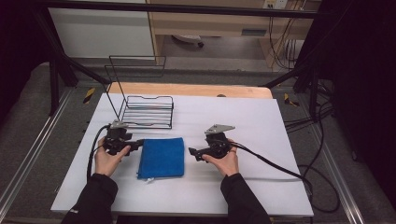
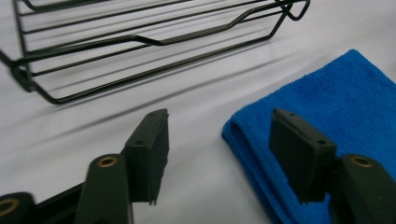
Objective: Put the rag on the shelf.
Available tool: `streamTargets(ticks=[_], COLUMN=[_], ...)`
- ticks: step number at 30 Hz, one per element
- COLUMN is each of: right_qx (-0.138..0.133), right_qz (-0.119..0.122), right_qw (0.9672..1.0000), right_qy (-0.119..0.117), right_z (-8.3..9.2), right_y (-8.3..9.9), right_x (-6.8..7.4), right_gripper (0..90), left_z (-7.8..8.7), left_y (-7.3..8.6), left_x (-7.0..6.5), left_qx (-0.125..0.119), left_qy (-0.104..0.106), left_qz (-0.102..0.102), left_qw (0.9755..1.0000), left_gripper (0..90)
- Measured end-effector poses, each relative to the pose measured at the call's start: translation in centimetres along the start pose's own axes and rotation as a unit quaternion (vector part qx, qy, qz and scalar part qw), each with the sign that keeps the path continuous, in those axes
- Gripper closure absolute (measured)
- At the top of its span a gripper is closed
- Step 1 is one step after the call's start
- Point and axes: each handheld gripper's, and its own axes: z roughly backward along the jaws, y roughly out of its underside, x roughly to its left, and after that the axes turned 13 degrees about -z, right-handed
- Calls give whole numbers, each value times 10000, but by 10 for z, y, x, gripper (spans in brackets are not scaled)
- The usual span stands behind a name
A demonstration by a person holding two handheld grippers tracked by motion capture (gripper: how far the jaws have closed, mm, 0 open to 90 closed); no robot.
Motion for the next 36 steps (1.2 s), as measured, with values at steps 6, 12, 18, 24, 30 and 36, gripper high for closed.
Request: streamTargets(ticks=[6,12,18,24,30,36], right_qx=[-8,54,1,98,71,-30], right_qz=[-3,-54,-138,-85,-97,-145], right_qw=[10000,10000,9999,9999,9999,9998], right_qy=[-4,-32,-74,-66,-94,-115], right_z=[13,19,21,18,18,17], right_y=[7,17,18,20,19,16], right_x=[-4,-9,-11,-11,-12,-12], right_gripper=[70,58,58,50,50,41], left_z=[-20,-28,-31,-31,-31,-32], left_y=[-4,-3,-4,-3,-3,-2], left_x=[-4,-7,-11,-13,-14,-14], left_qx=[275,259,312,330,326,292], left_qy=[8,143,147,145,262,280], left_qz=[-168,-251,-270,-318,-277,-332], left_qw=[9995,9992,9990,9988,9987,9986], left_gripper=[503,626,676,706,811,826])
